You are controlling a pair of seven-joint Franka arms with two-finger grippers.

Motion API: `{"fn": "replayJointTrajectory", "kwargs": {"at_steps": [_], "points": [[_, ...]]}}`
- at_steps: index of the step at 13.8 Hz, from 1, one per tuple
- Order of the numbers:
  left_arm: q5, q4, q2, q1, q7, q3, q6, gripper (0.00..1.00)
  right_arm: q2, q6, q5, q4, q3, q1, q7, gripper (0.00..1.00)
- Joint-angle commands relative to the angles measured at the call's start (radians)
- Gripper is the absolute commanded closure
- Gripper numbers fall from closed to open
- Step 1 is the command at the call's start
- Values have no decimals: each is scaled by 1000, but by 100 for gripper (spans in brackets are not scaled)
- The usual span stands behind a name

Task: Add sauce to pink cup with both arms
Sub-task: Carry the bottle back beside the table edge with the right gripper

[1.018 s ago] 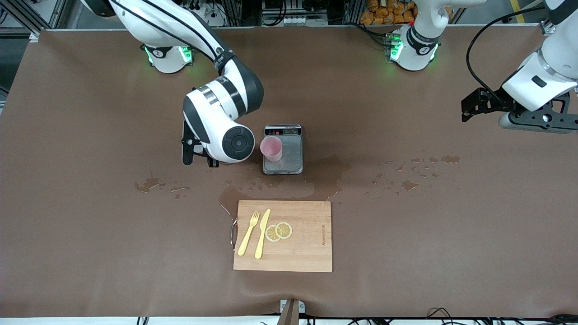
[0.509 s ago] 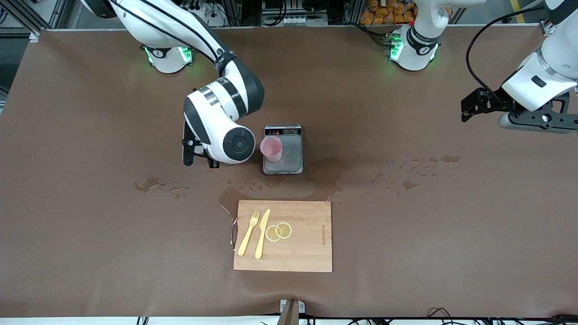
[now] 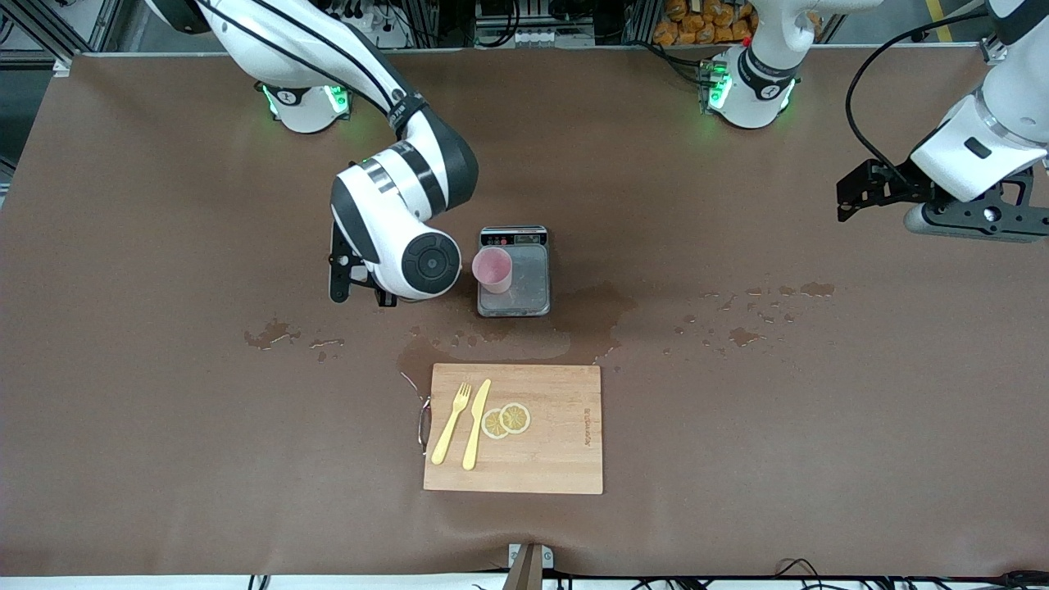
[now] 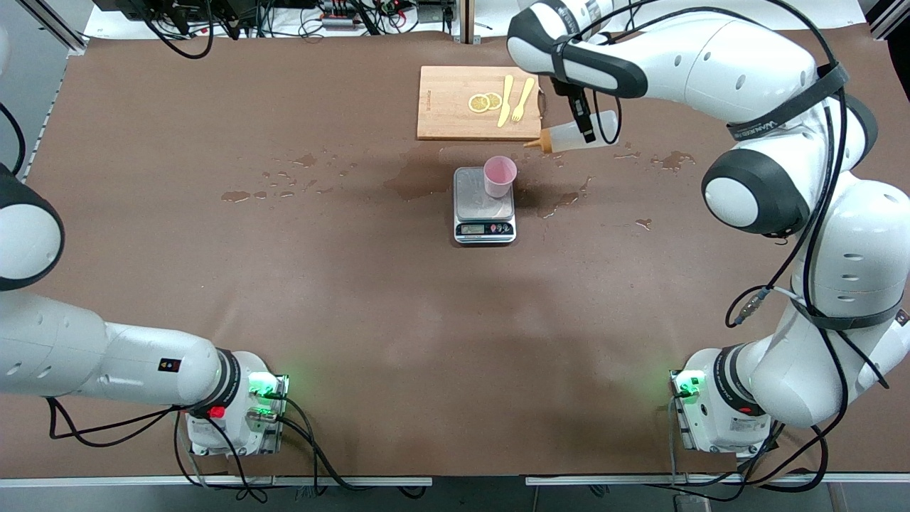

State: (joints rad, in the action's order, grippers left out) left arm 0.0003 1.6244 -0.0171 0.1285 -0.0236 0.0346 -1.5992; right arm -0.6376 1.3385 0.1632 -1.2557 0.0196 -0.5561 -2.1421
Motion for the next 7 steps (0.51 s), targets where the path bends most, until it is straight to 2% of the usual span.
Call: {"fn": "replayJointTrajectory", "kwargs": {"at_steps": [1, 4, 7], "points": [[-19, -26, 11, 0, -7, -1, 21, 0, 1, -6, -63, 45, 8, 56, 50, 100], [-19, -26, 11, 0, -6, -1, 19, 0, 18, 63, -233, 45, 6, 137, 73, 100], [-19, -26, 11, 0, -6, -1, 19, 0, 68, 67, -390, 44, 3, 229, 206, 100]]}}
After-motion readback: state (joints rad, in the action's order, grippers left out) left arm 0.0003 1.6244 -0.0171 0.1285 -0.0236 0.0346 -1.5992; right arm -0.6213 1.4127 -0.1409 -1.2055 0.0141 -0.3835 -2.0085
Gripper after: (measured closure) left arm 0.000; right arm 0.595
